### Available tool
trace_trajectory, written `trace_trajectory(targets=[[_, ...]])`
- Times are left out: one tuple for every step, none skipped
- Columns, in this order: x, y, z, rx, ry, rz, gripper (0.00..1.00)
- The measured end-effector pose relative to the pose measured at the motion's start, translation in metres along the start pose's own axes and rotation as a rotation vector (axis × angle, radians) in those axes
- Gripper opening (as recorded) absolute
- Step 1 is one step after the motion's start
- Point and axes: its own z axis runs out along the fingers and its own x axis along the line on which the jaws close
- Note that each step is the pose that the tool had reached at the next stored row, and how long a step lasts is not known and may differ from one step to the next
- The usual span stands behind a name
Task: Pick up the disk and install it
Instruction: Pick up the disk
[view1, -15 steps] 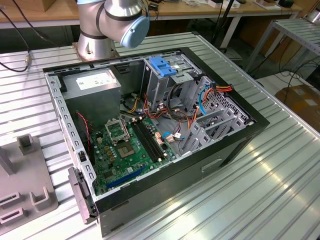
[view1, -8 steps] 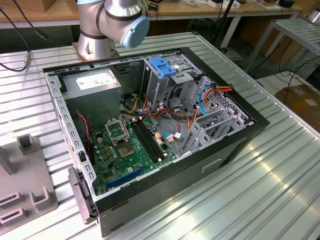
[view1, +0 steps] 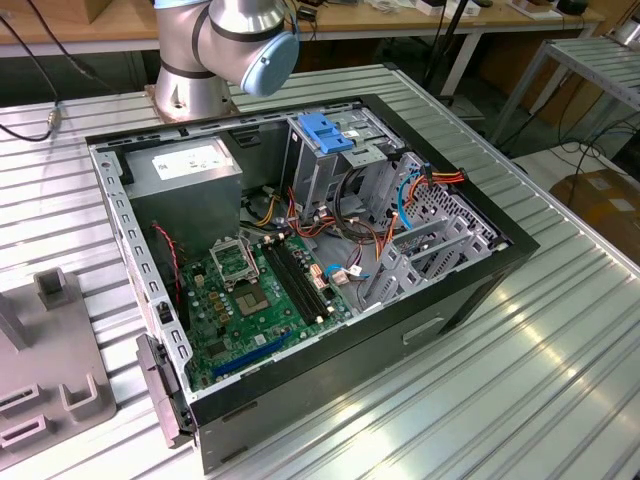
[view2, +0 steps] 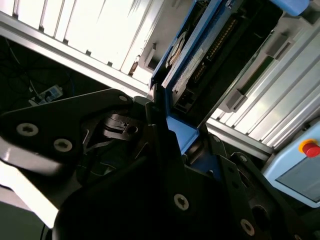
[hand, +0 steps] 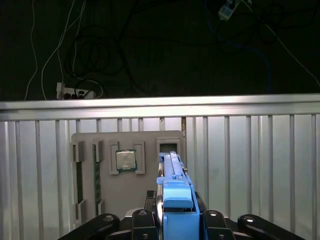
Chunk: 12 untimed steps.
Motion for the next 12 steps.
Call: trace_trajectory(targets=[[0.0000, 0.0000, -0.0010, -0.0001, 0.0000, 0.000, 0.37], [0.0001, 0.0000, -0.0019, -0.0001, 0.0000, 0.000, 0.37], [0.0001, -0.0001, -0.0028, -0.0001, 0.0000, 0.000, 0.37], [0.0002, 0.0000, -0.0039, 0.0000, 0.0000, 0.000, 0.37], [0.0002, -0.0001, -0.0045, 0.0001, -0.0001, 0.000, 0.37], [0.0003, -0.0001, -0.0052, 0.0001, 0.0000, 0.000, 0.37], [0.0003, -0.0001, -0.0059, -0.0001, 0.0000, 0.000, 0.37], [0.0003, -0.0001, -0.0065, 0.0000, 0.0000, 0.000, 0.37], [0.0004, -0.0001, -0.0071, 0.0000, 0.0000, 0.000, 0.37], [0.0004, -0.0001, -0.0077, 0.0000, 0.0000, 0.000, 0.37], [0.0004, -0.0001, -0.0081, 0.0000, 0.0000, 0.000, 0.37], [0.0004, -0.0001, -0.0085, -0.0001, 0.0000, 0.000, 0.37]])
